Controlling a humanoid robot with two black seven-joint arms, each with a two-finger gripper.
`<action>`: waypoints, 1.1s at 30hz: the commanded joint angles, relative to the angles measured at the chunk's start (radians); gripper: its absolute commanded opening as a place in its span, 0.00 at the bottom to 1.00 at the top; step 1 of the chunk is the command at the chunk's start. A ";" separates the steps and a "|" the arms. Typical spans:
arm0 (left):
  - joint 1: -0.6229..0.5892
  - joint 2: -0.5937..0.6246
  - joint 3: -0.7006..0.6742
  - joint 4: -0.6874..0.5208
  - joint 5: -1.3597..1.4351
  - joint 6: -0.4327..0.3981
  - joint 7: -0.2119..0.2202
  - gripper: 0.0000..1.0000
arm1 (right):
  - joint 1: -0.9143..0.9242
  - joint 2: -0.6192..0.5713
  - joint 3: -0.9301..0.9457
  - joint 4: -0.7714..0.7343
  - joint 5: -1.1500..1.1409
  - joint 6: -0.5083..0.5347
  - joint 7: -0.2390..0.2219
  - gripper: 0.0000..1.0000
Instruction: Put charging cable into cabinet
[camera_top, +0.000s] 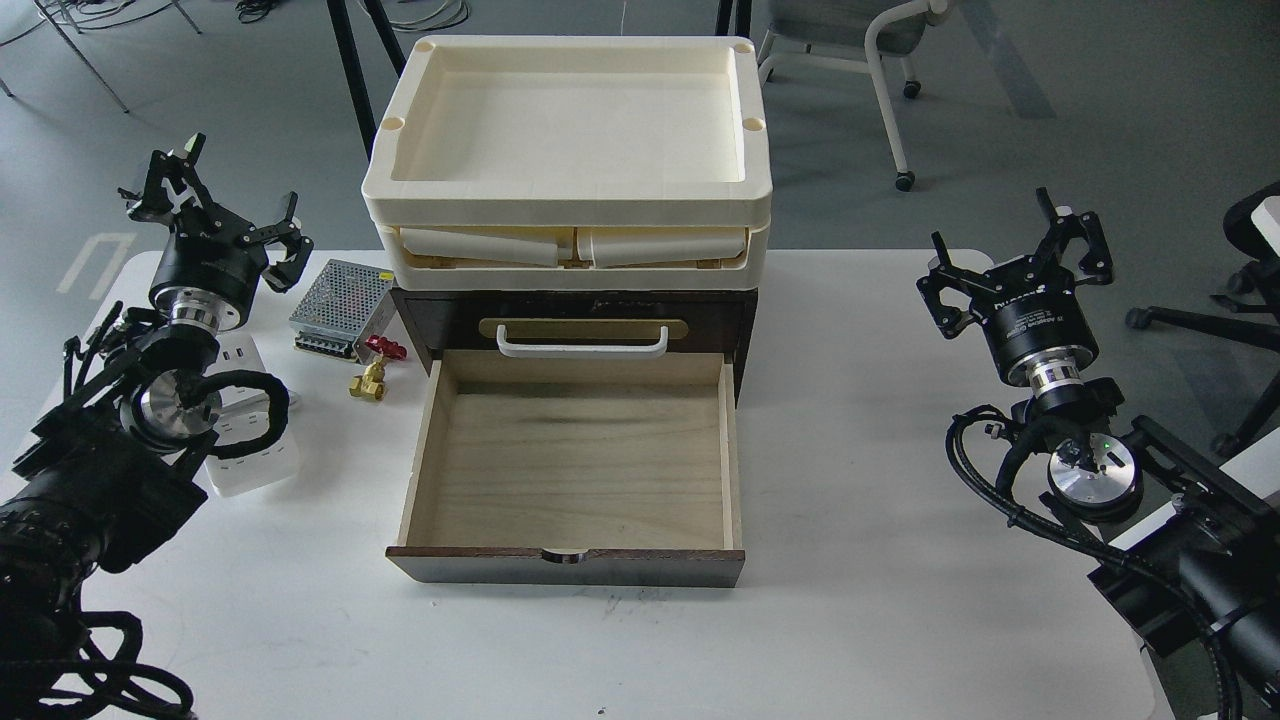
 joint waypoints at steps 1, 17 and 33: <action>-0.007 0.012 0.014 -0.004 0.007 0.000 -0.029 1.00 | 0.000 0.000 0.000 0.000 0.000 0.000 0.001 1.00; -0.067 0.460 0.087 -0.424 0.400 0.000 -0.011 1.00 | -0.011 0.000 -0.002 0.004 0.000 0.000 0.002 1.00; -0.293 0.571 0.093 -0.627 1.573 0.000 -0.042 0.97 | -0.014 0.003 -0.002 0.006 -0.002 0.000 0.005 1.00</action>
